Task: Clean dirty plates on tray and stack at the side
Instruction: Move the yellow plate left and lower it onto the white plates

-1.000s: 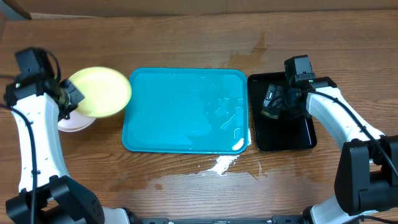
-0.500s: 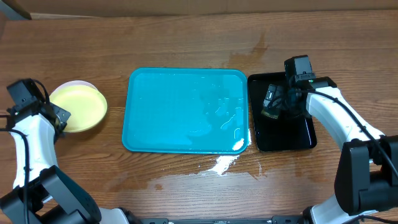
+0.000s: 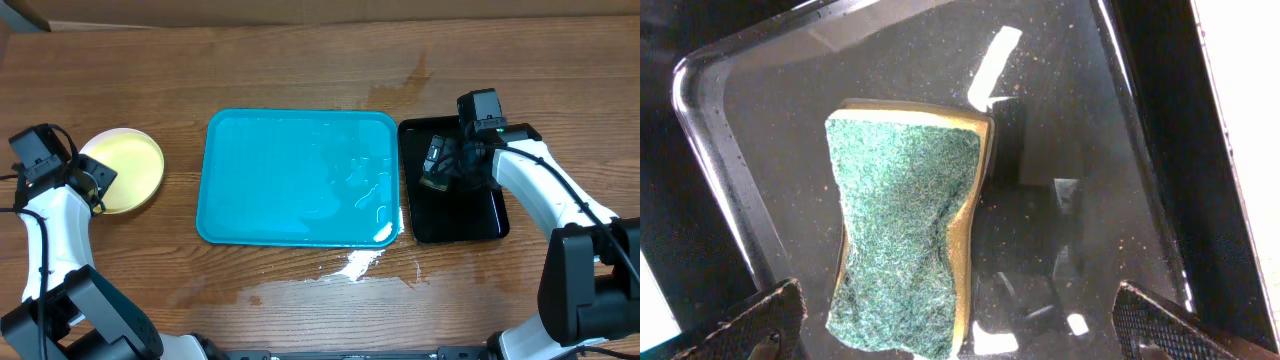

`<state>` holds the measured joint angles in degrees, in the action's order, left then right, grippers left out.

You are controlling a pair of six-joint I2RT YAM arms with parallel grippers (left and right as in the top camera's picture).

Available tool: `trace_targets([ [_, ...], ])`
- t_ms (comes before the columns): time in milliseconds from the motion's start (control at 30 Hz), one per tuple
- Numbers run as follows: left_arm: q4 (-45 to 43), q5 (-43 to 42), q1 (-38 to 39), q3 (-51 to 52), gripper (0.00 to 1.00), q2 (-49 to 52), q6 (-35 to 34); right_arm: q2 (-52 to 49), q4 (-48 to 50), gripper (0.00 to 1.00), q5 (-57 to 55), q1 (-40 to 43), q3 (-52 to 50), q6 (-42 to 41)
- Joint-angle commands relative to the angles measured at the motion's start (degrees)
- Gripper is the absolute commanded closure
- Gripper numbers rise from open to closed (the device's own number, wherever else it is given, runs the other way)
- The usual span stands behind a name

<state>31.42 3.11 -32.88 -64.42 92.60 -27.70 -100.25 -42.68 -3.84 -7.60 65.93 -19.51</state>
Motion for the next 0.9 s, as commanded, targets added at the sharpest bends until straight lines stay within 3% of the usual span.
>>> trace_targets([
  [0,-0.61,-16.96,0.20,-0.24,0.67,-0.02,5.42,0.13,0.22,0.00,-0.33,-0.20,-0.11,-0.24],
  [100,0.85,-21.20,1.53,-0.24,0.96,-0.02,7.37,0.13,0.20,0.00,-0.33,-0.20,-0.11,-0.24],
  [300,5.73,-16.55,9.20,-0.22,0.93,-0.02,10.58,0.13,0.22,0.00,-0.33,-0.20,-0.11,-0.24],
  [500,4.09,-16.63,18.53,-0.22,0.62,-0.02,13.62,0.13,0.20,0.00,-0.33,-0.20,-0.11,-0.24],
  [600,2.78,-16.63,23.58,-0.22,0.31,-0.02,14.10,0.13,0.22,0.00,-0.33,-0.20,-0.11,-0.24],
  [733,-0.13,-15.82,29.70,-0.22,0.00,-0.02,14.03,0.13,0.20,0.00,-0.33,-0.20,-0.11,-0.24],
  [867,-1.42,-13.42,33.59,-0.22,0.00,-0.02,14.03,0.13,0.22,0.00,-0.33,-0.20,-0.11,-0.24],
])
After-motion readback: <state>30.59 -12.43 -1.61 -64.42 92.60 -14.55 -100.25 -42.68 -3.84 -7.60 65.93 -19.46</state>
